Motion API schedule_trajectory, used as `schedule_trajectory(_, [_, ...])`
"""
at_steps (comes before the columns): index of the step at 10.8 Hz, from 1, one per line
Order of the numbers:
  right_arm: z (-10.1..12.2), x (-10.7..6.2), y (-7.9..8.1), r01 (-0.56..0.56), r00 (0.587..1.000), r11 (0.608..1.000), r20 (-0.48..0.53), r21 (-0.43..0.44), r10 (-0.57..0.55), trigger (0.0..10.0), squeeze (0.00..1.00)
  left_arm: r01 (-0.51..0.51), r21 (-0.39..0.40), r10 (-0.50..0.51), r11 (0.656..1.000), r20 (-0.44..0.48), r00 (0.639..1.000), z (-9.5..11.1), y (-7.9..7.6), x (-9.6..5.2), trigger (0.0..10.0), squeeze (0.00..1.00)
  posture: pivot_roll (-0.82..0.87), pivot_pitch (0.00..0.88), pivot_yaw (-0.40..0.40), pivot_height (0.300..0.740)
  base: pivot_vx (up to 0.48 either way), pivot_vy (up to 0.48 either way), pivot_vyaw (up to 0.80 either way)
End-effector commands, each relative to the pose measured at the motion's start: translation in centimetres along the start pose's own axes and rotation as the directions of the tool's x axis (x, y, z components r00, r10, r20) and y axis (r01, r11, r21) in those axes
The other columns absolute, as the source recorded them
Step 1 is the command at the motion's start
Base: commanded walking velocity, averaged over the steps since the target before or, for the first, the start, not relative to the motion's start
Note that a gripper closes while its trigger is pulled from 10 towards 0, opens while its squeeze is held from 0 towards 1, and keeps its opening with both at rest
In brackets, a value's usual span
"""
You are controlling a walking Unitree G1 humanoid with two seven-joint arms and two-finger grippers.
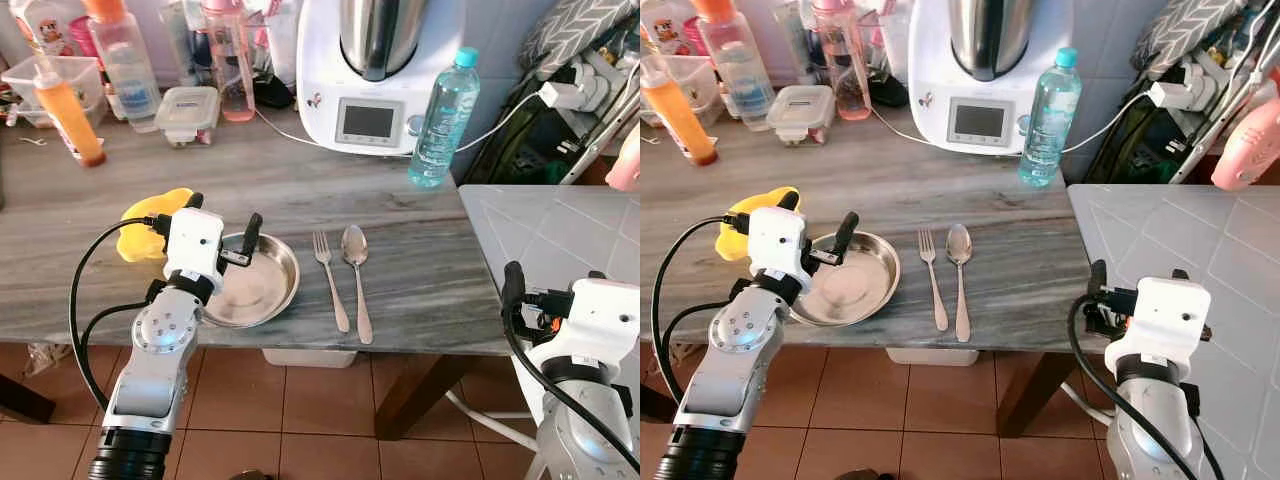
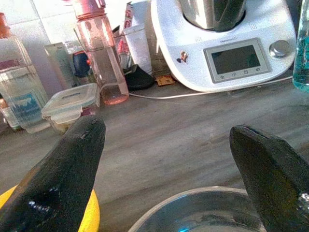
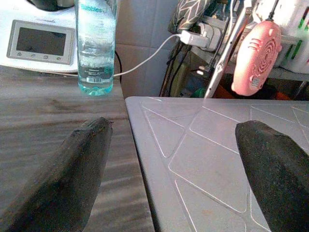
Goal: Setting the table
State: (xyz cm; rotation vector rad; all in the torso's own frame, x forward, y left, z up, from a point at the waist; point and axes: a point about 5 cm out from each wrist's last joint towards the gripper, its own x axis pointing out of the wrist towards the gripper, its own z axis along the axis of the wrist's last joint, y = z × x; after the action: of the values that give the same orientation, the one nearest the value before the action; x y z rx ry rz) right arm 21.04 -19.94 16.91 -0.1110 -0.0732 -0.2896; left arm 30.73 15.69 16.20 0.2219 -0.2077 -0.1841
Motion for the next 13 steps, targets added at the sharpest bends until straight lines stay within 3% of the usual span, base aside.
schedule_trajectory(1, [-0.13, 0.05, -0.13, 0.006, 1.000, 1.000, -0.004, 0.001, -0.006, 10.0, 1.00, -0.006, 0.021, 0.006, 1.000, -0.010, 1.000, -0.05, 0.00, 0.05, 10.0, 0.00, 0.11, 0.095, -0.004, 0.740, 0.000, 0.000, 0.00])
schedule_trajectory(5, [-0.22, 0.13, -0.37, 0.017, 1.000, 1.000, -0.004, 0.001, -0.017, 10.0, 1.00, -0.003, 0.027, 0.003, 1.000, -0.011, 1.000, -0.01, -0.15, 0.30, 10.0, 0.00, 0.10, 0.094, 0.000, 0.740, -0.206, 0.000, 0.00])
schedule_trajectory(13, [-0.73, 0.41, -0.25, 0.026, 0.999, 1.000, -0.020, 0.004, -0.026, 10.0, 1.00, 0.006, 0.047, -0.005, 0.999, -0.016, 1.000, 0.03, 0.17, 0.48, 10.0, 0.00, 0.11, 0.102, 0.006, 0.740, -0.363, 0.000, 0.00])
